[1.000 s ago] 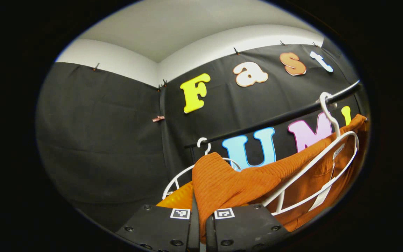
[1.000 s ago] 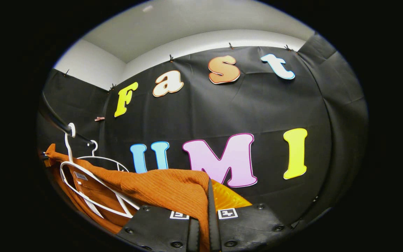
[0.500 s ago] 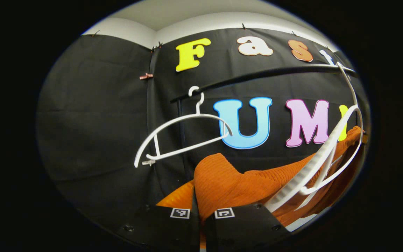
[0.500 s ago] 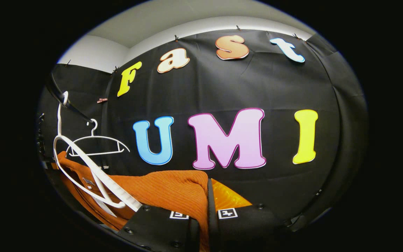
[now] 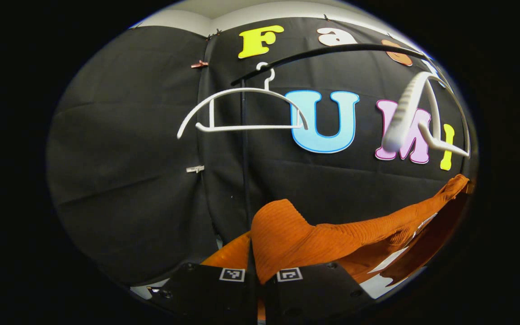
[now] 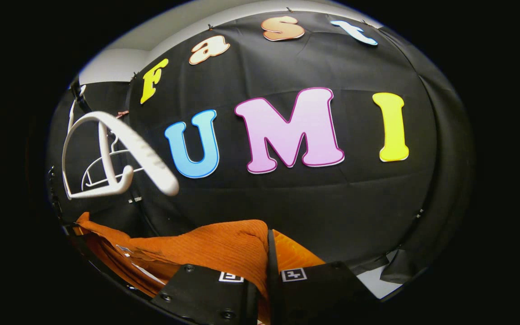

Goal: Grasp the clothes on the hanger with both hands and then place them into the laundry hamper below.

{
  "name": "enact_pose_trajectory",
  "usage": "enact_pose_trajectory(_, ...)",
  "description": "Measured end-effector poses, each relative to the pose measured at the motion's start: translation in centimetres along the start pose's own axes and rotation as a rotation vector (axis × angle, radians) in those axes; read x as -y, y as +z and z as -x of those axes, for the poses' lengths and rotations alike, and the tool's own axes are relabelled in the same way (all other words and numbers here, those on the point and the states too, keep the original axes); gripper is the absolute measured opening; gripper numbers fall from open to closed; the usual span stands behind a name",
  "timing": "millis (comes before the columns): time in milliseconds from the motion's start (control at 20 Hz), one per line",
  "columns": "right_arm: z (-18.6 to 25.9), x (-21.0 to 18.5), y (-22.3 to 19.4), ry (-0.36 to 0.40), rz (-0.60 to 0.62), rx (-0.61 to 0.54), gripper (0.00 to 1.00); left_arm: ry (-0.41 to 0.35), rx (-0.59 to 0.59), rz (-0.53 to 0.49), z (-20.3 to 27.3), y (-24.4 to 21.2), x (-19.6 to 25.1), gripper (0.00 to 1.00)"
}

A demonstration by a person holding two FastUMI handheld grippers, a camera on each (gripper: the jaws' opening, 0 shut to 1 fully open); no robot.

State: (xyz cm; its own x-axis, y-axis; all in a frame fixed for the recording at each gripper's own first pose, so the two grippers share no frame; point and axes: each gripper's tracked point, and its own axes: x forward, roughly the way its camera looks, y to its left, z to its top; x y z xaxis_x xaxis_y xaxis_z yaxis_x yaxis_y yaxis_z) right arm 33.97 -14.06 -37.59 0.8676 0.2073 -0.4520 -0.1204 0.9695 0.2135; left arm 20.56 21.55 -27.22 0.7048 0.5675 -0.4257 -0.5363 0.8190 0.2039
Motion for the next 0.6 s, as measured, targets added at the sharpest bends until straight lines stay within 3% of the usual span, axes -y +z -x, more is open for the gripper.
enact_pose_trajectory(300,1.5,-1.7,-4.5,0.02,-0.033,-0.103,0.19,-0.008,-0.083,0.014,2.3,-5.2,1.2,0.11)
enact_pose_trajectory(600,2.6,-6.1,-9.7,0.109,-0.069,-0.238,0.19,-0.103,-0.204,0.096,3.9,-10.6,7.1,0.11)
